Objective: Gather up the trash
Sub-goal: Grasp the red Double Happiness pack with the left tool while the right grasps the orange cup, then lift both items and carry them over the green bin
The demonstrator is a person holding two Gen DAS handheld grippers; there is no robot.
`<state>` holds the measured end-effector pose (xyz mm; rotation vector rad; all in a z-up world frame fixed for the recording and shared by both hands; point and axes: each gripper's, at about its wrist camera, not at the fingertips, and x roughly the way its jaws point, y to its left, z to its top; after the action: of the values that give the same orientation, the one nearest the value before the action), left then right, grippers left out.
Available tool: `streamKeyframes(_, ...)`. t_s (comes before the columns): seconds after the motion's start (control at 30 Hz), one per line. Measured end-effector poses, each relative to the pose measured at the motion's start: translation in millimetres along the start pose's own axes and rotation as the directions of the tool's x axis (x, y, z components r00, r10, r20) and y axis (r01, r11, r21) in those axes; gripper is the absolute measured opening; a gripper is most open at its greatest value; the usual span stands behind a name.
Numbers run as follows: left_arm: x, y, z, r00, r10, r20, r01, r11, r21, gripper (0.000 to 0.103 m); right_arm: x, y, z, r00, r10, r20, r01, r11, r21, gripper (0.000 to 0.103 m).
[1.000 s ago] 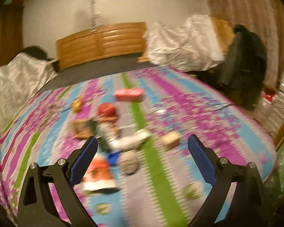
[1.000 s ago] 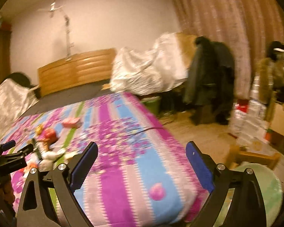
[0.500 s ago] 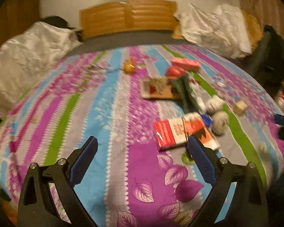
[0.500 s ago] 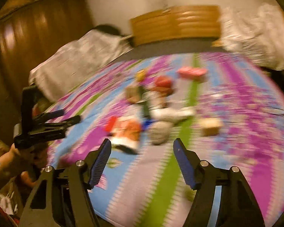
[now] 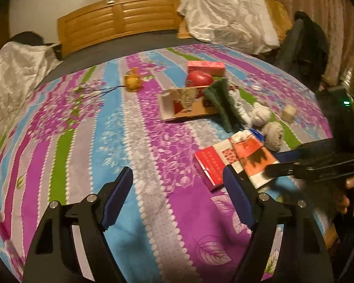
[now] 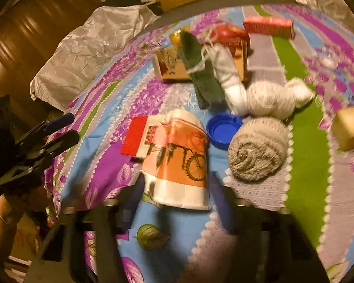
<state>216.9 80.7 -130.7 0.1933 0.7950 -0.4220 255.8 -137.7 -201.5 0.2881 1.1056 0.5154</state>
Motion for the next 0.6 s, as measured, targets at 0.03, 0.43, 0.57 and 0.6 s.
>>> streamKeyframes(0.03,2.8,-3.2,1.3,1.0,-0.013,-0.007,0.013,1.0,0.027,0.075,-2.6,-2.8,-1.1,1.0,0.008,0.007,-0.008,1.0,0.004,0.04)
streamKeyframes(0.43,65.2,-64.4,28.8,0.966,-0.225,-0.129,0.26,0.834,0.487,0.075,-120.6,-44.6,-54.2,0.995,0.021,0.097,-0.037,0.986,0.166,0.037)
streamKeyframes(0.57,91.8,-72.9,28.6,0.952,-0.23,-0.201,0.304,0.77,0.561,0.075,-158.3,-52.0,-76.8,0.99,-0.027,0.136,-0.005,0.973,0.229,0.037)
streamKeyframes(0.6,95.1,-75.6,25.7,0.941,-0.241,-0.236,0.336,0.743,0.579,0.075,-168.4,-51.7,-82.2,0.988,-0.042,0.149,0.005,0.97,0.244,0.037)
